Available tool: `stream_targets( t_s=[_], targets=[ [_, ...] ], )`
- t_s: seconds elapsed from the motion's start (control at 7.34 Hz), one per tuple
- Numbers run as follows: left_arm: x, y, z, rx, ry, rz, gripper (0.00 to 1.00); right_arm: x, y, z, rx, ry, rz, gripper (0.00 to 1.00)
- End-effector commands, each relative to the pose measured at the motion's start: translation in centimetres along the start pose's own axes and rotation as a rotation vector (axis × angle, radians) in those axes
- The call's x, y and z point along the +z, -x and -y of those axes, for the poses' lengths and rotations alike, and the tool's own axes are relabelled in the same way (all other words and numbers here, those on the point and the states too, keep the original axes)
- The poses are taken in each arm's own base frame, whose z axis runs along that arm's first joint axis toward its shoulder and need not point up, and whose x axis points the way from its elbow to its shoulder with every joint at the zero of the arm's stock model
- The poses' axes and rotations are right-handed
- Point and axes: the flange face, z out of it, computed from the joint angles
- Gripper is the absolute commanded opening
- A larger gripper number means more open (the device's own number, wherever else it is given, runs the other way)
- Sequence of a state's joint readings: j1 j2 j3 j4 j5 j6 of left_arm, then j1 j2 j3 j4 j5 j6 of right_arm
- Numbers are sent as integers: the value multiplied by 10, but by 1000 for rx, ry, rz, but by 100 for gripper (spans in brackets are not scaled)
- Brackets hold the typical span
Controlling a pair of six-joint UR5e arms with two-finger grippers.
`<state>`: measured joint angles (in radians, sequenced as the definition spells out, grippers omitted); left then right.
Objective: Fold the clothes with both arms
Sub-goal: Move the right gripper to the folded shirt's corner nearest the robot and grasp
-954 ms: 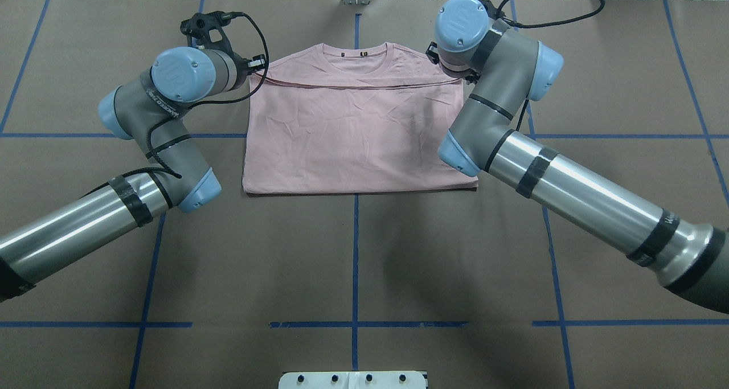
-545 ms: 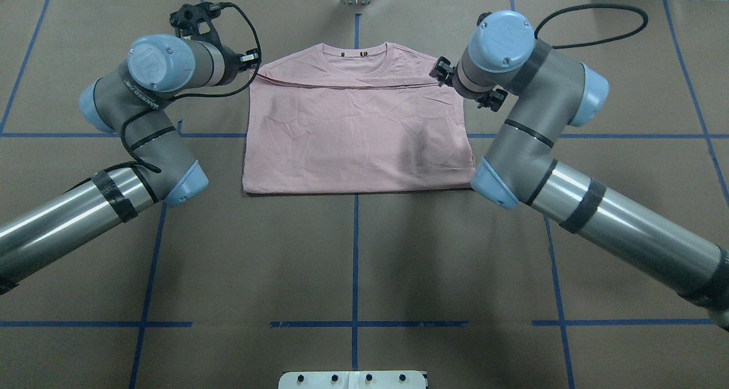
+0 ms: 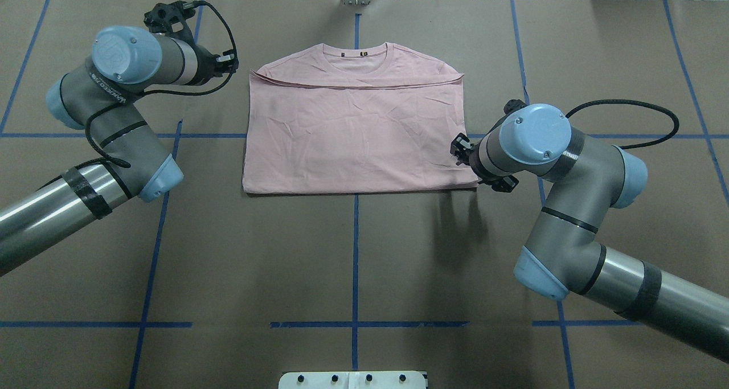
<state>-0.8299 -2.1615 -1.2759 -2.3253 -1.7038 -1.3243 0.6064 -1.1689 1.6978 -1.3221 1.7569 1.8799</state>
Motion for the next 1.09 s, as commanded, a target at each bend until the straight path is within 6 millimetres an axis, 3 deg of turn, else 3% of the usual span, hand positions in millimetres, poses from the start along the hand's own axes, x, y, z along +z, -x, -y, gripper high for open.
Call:
stream_targets(
  t_s=[0.0, 0.27, 0.41, 0.54, 0.68, 0.95],
  targets=[
    [0, 3, 1, -3, 13, 4, 38, 11, -7, -4, 5, 2, -25, 62],
    [0, 3, 1, -3, 13, 4, 38, 14, -12, -4, 5, 1, -31, 63],
    [0, 3, 1, -3, 13, 5, 38, 15, -12, -5, 5, 1, -34, 57],
    [0, 4, 1, -3, 12, 6, 38, 16, -12, -5, 5, 0, -36, 35],
    [2, 11, 0, -3, 14, 14, 38, 16, -13, -5, 4, 0, -37, 0],
    [4, 19, -2, -1, 16, 23, 38, 21, -9, -10, -6, 6, -42, 0]
  ],
)
